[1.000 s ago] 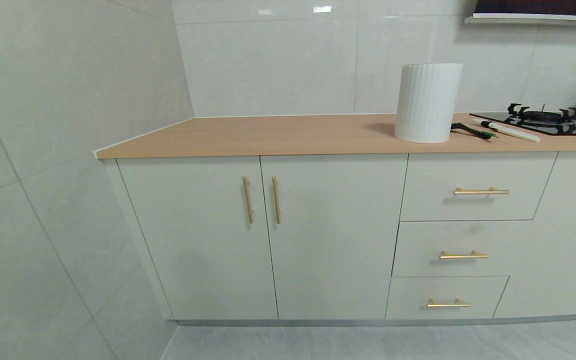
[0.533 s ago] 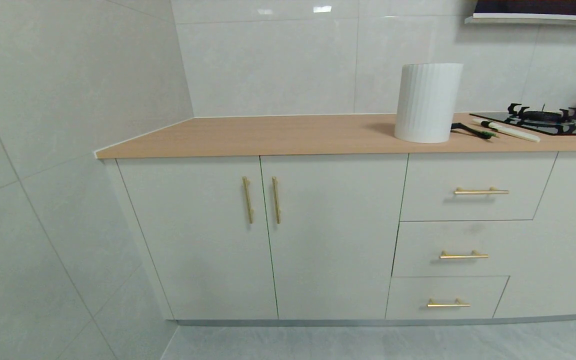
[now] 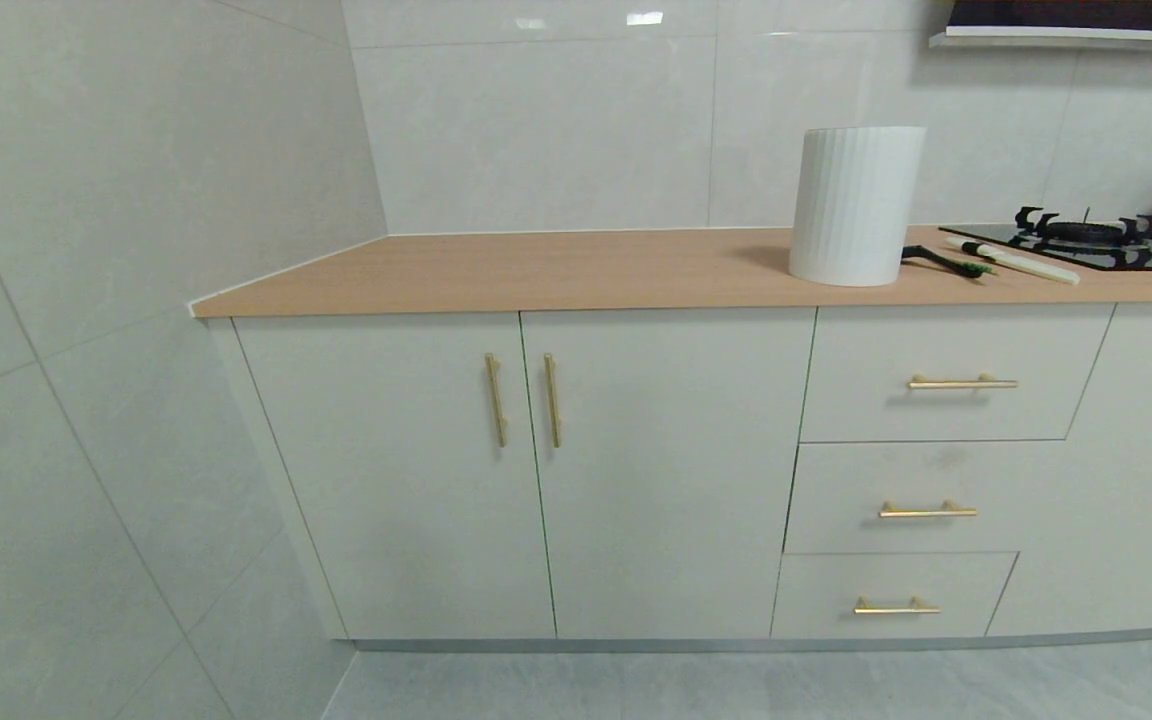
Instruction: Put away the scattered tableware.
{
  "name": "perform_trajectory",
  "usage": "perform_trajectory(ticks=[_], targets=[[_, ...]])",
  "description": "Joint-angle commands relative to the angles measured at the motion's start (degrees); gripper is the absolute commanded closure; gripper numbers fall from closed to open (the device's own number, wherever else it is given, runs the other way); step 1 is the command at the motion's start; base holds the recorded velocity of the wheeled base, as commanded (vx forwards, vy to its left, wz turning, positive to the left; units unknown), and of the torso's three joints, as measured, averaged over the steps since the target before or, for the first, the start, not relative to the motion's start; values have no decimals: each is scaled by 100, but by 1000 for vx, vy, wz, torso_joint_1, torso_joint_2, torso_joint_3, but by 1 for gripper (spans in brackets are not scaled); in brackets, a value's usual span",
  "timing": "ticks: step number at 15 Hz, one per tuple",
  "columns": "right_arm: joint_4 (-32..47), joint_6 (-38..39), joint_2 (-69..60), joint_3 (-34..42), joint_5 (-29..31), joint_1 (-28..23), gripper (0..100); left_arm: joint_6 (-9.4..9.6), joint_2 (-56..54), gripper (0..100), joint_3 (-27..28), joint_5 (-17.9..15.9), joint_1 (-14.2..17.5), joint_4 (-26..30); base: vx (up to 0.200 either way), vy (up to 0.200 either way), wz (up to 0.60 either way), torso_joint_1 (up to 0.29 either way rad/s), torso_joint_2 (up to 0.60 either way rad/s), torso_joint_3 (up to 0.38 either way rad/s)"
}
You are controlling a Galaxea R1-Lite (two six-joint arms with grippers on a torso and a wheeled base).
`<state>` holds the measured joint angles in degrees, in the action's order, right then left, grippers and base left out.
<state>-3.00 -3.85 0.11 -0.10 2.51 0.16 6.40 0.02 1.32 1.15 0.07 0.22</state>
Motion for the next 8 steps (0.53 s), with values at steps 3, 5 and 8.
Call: perform_trajectory(ticks=[3, 5, 8], targets=[[19, 253, -2, 10, 724, -16, 0, -183, -2, 0, -70, 8, 1, -40, 0, 0, 0, 0, 0, 0], [27, 297, -2, 10, 909, -16, 0, -201, -2, 0, -70, 35, 1, -48, 0, 0, 0, 0, 0, 0], [221, -546, -11, 10, -875, -16, 0, -227, -2, 0, -70, 44, 1, -48, 0, 0, 0, 0, 0, 0]])
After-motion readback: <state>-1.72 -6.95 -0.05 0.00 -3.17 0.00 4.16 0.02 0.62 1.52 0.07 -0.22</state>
